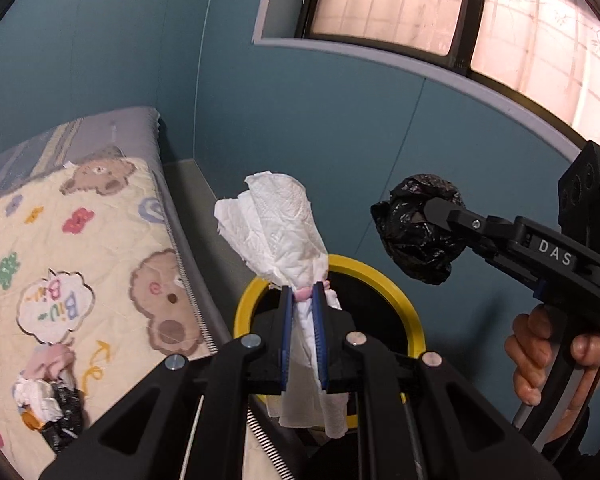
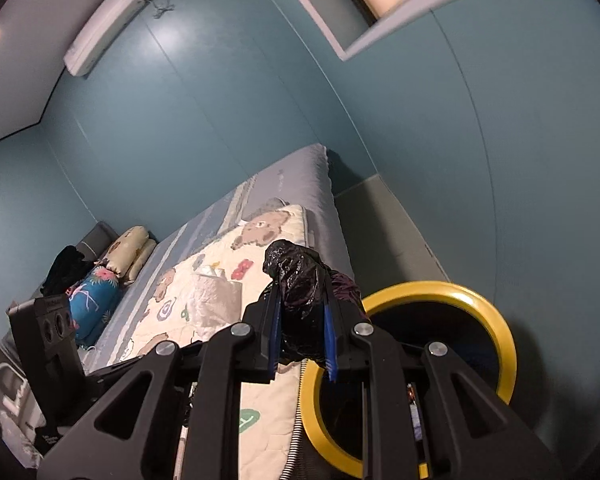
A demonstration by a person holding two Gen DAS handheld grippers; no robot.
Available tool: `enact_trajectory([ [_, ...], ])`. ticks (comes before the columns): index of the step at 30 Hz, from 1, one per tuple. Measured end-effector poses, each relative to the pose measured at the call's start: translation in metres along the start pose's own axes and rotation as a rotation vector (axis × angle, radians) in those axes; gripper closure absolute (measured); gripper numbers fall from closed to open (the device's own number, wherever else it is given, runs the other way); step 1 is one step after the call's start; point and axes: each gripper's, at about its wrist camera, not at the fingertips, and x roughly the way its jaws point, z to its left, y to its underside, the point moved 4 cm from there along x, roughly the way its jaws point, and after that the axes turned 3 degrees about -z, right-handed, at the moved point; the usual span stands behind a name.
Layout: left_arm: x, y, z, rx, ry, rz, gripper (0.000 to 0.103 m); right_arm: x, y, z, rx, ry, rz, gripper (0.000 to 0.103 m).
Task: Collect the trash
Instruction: 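Carry the white bag and black bag over the bin with both tools, then open both tools to drop the white and black bags into the bin, then move both tools back over the remaining trash on the bed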
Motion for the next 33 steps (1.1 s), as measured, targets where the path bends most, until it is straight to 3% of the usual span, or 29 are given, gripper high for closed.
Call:
enact_trajectory([
  [15, 0.089, 0.035, 0.009, -0.052, 0.030, 0.168, 0.093, 0.057, 0.034, -0.064, 0.078, 0.111, 0.113, 0.085],
  [20, 0.104, 0.045, 0.015, -0.088, 0.030, 0.210, 0.093, 0.075, 0.044, -0.081, 0.096, 0.144, 0.156, 0.079],
  [27, 0.103, 0.043, 0.016, -0.100, 0.033, 0.198, 0.066, 0.087, 0.048, -0.089, 0.106, 0.189, 0.158, 0.071],
  [29, 0.099, 0.043, 0.016, -0.096, 0.024, 0.191, 0.061, 0.089, 0.050, -0.090, 0.111, 0.196, 0.163, 0.067],
  [31, 0.096, 0.043, 0.018, -0.098, 0.021, 0.187, 0.054, 0.088, 0.052, -0.090, 0.121, 0.198, 0.168, 0.056],
  [33, 0.090, 0.043, 0.021, -0.106, 0.017, 0.180, 0.051, 0.089, 0.054, -0.090, 0.123, 0.204, 0.174, 0.056],
])
